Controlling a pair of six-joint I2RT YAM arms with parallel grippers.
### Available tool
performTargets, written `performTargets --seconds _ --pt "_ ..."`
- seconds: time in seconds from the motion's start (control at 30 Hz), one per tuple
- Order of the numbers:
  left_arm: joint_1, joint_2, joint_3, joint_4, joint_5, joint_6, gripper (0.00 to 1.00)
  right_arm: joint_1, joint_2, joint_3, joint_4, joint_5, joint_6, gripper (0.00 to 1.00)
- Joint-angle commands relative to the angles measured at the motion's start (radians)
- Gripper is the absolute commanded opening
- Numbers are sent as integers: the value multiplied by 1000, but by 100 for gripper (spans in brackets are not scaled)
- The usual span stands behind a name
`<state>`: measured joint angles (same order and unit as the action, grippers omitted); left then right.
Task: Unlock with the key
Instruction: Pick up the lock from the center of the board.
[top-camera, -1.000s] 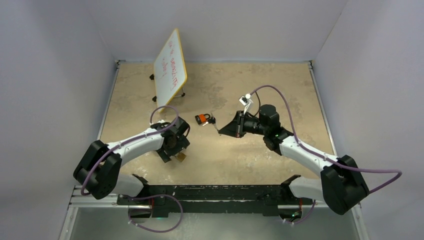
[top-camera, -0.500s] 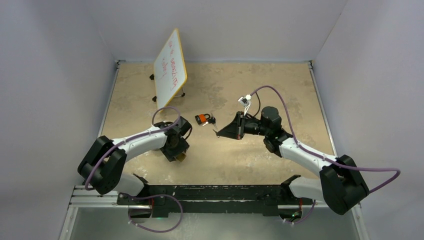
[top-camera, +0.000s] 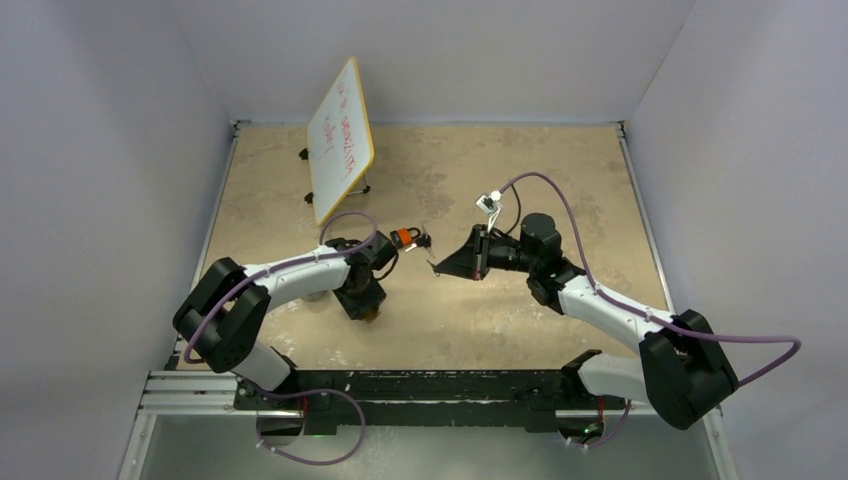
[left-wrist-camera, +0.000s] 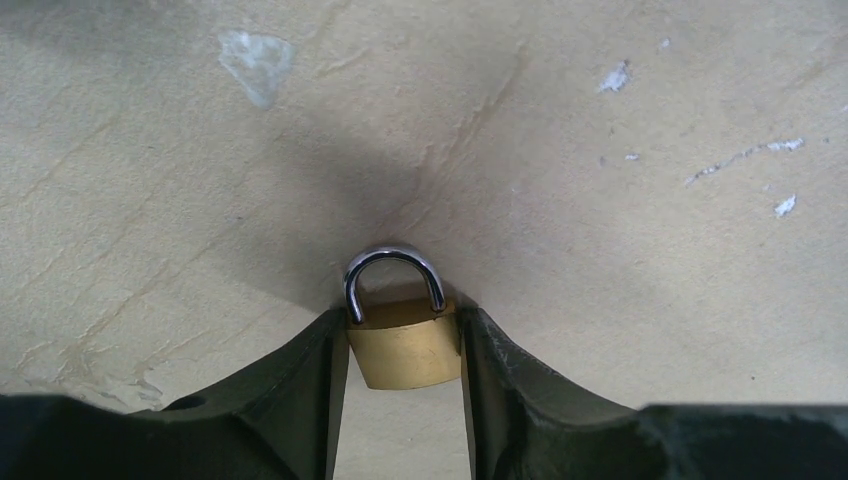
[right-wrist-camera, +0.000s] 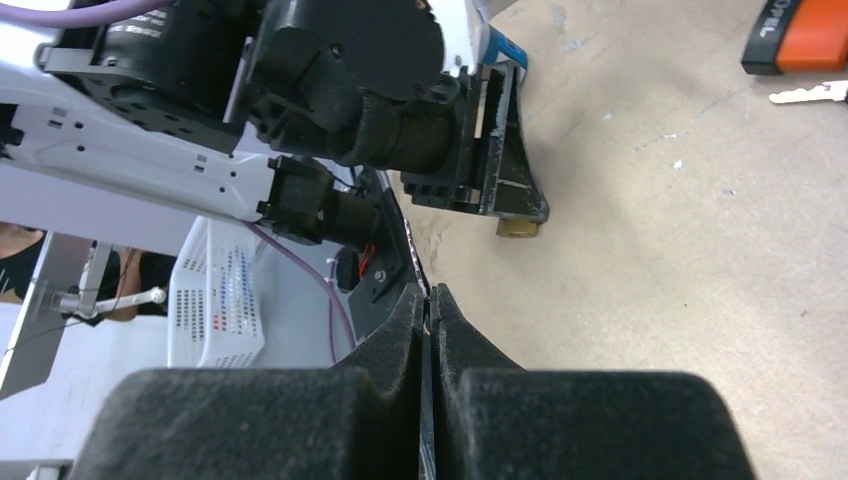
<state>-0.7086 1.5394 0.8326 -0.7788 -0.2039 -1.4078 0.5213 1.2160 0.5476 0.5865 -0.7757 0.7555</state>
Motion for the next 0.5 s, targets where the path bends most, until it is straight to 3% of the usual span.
performTargets --seconds 0.0,0.07,0.23,0.47 --pt "0 27 38 64 85 102 18 1 -36 -5 -80 51 -52 0" --pt "12 32 83 104 160 179 15 1 -33 7 -153 68 -83 0" --pt "40 51 207 129 345 300 4 0 44 125 -531 24 -319 0" --pt "70 36 230 242 495 218 2 7 57 110 -546 -97 -247 0"
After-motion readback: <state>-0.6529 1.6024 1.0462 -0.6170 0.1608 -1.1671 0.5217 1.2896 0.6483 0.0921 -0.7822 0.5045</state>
